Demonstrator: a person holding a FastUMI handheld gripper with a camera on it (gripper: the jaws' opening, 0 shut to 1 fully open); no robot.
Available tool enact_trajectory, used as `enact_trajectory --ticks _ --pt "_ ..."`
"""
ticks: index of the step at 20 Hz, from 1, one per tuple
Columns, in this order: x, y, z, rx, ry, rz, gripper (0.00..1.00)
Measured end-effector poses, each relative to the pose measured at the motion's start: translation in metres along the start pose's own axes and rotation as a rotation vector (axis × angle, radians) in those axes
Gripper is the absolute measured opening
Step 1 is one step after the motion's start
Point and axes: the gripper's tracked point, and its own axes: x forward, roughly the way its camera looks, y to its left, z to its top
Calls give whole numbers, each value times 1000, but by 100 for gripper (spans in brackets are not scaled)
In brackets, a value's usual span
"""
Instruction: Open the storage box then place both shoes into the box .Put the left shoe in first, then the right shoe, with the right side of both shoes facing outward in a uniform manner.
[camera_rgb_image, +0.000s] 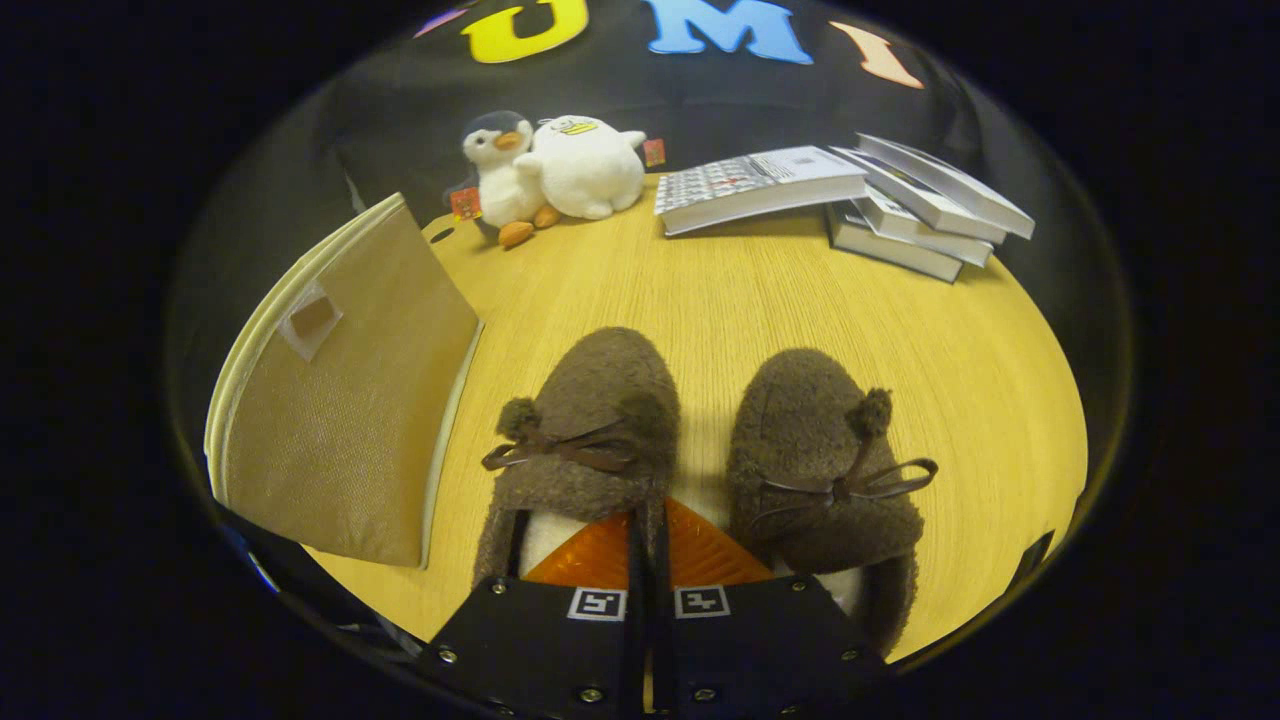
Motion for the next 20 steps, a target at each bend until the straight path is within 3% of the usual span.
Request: enact_trajectory --ticks 9,20 --pt "-40 23 38 176 -40 93 3" --pt "-112 85 124 217 -186 198 3"
